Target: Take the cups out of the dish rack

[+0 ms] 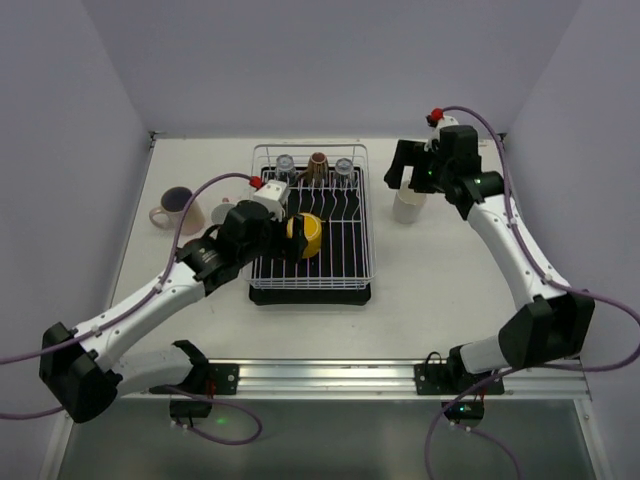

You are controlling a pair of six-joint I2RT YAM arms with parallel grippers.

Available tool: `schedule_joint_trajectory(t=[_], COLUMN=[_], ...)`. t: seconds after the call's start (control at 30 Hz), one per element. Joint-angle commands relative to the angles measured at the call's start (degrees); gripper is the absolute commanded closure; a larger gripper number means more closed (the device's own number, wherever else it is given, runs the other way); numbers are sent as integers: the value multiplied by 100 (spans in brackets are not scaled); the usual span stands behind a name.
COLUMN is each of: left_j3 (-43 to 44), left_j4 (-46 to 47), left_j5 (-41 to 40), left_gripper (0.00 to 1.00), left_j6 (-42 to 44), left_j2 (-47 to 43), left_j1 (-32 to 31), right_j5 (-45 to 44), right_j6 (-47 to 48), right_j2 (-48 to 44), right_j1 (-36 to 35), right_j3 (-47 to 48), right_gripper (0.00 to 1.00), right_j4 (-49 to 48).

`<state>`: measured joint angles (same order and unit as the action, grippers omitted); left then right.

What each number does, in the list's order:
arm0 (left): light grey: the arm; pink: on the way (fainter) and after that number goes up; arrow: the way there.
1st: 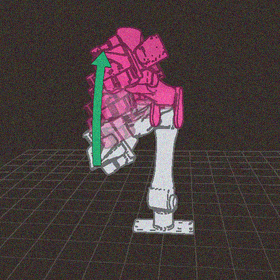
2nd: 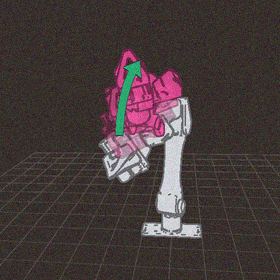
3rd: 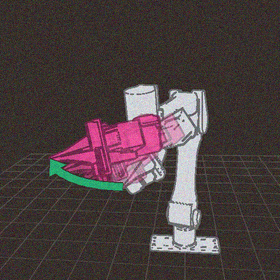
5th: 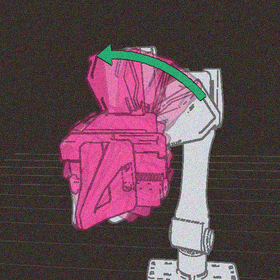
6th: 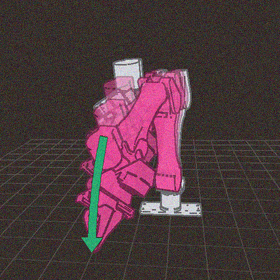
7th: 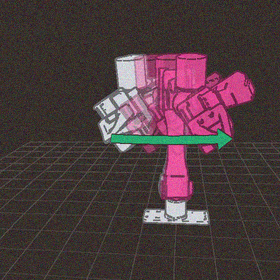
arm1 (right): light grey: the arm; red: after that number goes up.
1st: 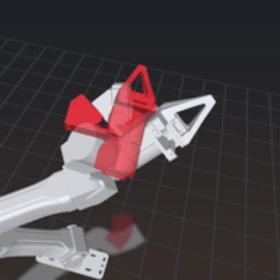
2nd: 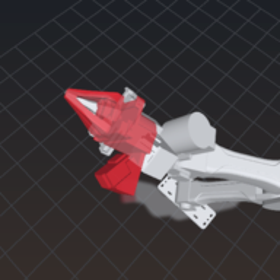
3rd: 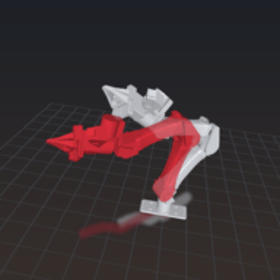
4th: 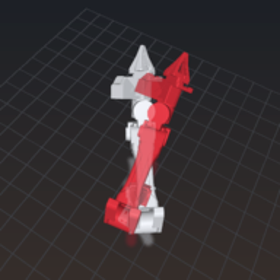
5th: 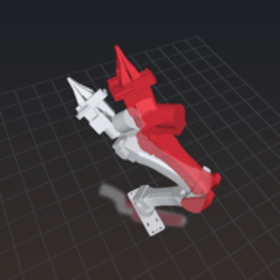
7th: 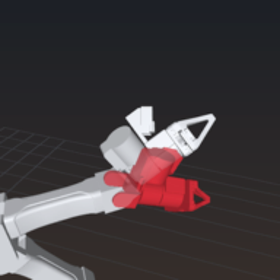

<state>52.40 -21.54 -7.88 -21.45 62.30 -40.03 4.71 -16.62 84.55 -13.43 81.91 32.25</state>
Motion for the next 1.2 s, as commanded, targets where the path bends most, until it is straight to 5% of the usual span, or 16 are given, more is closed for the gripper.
schedule_joint_trajectory(t=[0.0,0.3,1.17], left_j3=[524,894,983], left_j4=[528,924,950], left_j5=[-84,-100,-47], left_gripper=[0,0,0], left_j6=[228,800,932], left_j2=[536,1424,2541], left_j1=[-101,-93,30], right_j5=[765,1489,1884], right_j6=[-367,-641,-579], right_j2=[-587,-1635,-2057], right_j1=[16,-2,-2], right_j3=[-866,-2152,-2425], right_gripper=[1,1,1], right_j4=[-946,-1766,-1986])
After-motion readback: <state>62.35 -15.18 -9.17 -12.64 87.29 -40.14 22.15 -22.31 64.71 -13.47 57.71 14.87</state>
